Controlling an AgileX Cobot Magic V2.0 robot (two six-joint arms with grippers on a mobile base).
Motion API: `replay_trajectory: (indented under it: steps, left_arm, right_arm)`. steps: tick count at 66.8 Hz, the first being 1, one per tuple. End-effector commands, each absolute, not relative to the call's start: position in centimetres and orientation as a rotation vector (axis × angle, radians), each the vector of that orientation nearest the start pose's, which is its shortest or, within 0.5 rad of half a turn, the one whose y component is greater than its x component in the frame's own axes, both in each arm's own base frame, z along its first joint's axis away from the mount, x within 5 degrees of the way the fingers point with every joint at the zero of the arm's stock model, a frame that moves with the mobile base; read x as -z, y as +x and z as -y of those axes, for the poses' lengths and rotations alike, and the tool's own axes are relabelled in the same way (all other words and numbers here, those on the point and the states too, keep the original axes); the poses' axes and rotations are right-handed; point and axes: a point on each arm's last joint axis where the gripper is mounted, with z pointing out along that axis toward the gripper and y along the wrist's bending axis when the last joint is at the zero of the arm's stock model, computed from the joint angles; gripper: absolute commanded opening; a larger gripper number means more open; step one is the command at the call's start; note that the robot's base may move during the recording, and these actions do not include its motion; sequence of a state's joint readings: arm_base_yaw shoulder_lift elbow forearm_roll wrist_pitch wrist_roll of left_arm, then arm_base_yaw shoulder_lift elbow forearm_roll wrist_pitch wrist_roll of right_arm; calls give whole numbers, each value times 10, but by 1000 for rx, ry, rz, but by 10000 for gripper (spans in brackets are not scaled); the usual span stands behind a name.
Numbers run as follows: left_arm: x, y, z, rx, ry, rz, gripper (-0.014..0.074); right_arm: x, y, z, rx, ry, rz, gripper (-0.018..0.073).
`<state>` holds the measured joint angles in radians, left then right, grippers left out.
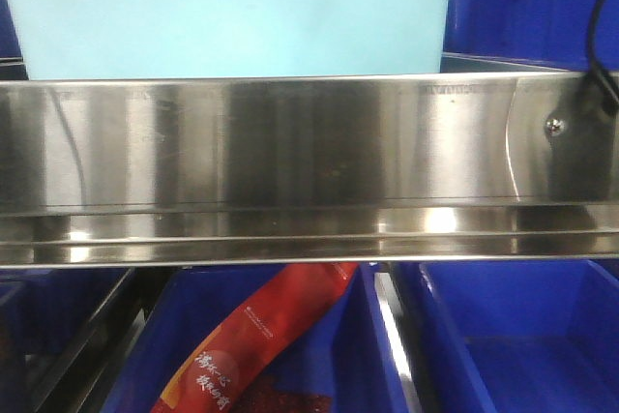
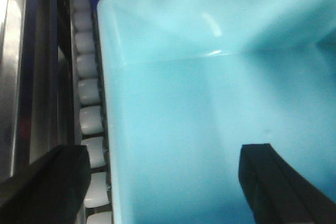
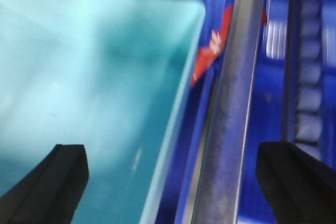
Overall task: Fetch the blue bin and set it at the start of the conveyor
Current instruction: 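Lift the light-blue bin with both grippers and pull it off the shelf, then hold the bin with both grippers while backing away from the rack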
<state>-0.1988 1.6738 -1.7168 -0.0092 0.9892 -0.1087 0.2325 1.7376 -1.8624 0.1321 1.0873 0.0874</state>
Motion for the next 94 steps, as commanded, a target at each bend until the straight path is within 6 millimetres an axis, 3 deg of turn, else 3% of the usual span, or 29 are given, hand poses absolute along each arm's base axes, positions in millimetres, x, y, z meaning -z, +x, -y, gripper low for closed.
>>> replay_trajectory:
  steps: [1,12,19,26,36,40,55,67,80,94]
  left_arm:
    - [-374,375,75,162,87,-2469,473]
    - [-347,391,78,147,90,-2542,473]
    - [-337,394,78,132,93,-2579,463]
    - [-335,394,78,129,94,-2594,342]
    - [-335,394,78,128,94,-2600,3]
    - [-335,394,78,128,94,-2600,-113]
    - [-335,392,77,111,99,-2607,-111]
    - [-362,376,73,119,97,-2556,-111]
    - [-417,339,69,179,90,-2382,-111]
    - [-479,293,67,231,104,-2083,-111]
  right_arm:
    - [-385,383,-101,-290,-155,-2493,547]
    - [-352,402,-105,-275,-155,-2575,538]
    - [-339,408,-109,-272,-164,-2607,452]
    - [-333,410,-114,-273,-175,-2621,257]
    - [-333,409,-117,-275,-186,-2621,-162]
    - [-333,409,-117,-275,-186,-2621,-149]
    - [-336,407,-116,-265,-187,-2622,-151]
    - [-367,391,-110,-259,-190,-2549,-151]
    - [-423,354,-97,-235,-191,-2389,-151]
    - [-483,311,-85,-247,-176,-2143,-151]
